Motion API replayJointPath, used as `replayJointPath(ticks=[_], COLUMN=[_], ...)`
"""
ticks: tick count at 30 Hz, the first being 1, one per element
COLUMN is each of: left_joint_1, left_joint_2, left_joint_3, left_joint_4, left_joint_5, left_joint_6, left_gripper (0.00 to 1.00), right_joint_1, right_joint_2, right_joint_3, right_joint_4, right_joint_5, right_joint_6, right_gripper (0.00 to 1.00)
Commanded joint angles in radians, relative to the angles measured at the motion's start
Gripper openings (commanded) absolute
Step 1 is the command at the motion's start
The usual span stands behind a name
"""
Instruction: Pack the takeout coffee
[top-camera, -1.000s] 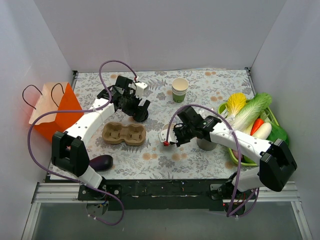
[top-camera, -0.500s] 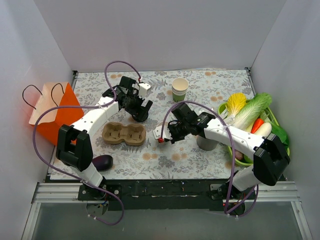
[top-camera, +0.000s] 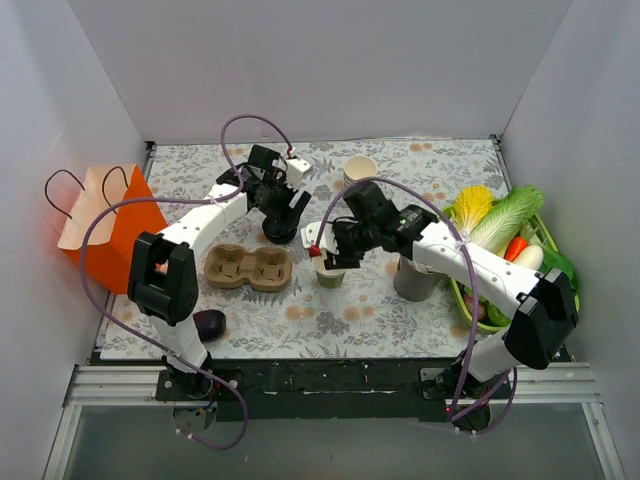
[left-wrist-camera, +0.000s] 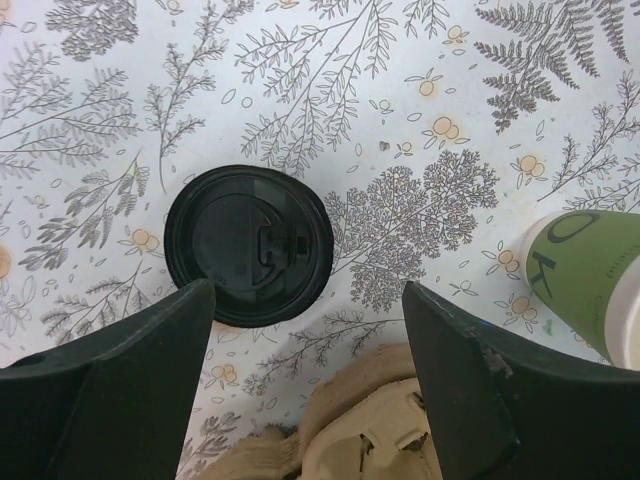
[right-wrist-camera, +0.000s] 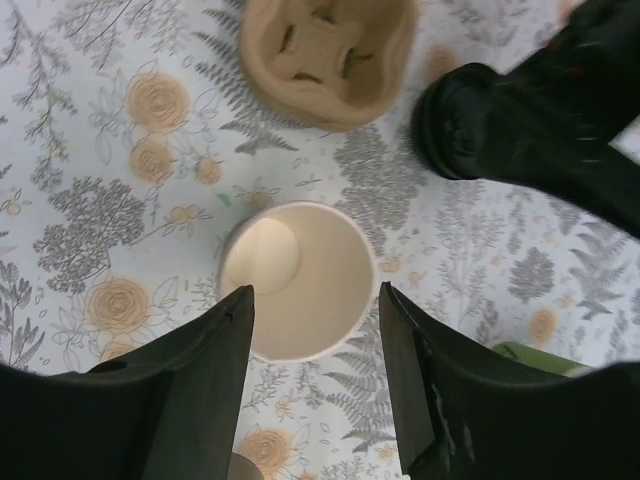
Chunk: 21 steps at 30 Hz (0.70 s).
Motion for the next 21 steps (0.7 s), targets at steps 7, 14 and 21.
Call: replayJointPath(ticks=[7,14,21], left_joint_1=[0.0,0.013,0.013], left_joint_2=[0.176,0.233,0.238], left_joint_3=[0.227,0.236,0.202], left_joint_4=[-0.139,-0.167,-0.178], left_joint_5=[0.047,0.06,0.063], left_joint_6=[0.022,0.003,0.017], left_gripper=[0.44,0.43,0.36], right_joint_1=[-0.047,-0.11,-0.153], right_joint_2=[-0.192,-0.258,-0.24], right_joint_3=[0.162,0.119,0.143], right_joint_4=[-0.073,-0.086,-0.074], right_joint_5=[0.07,0.102,0.092], right_joint_6=[0.247,0.32,0.343], right_gripper=[0.58,0.58,0.58])
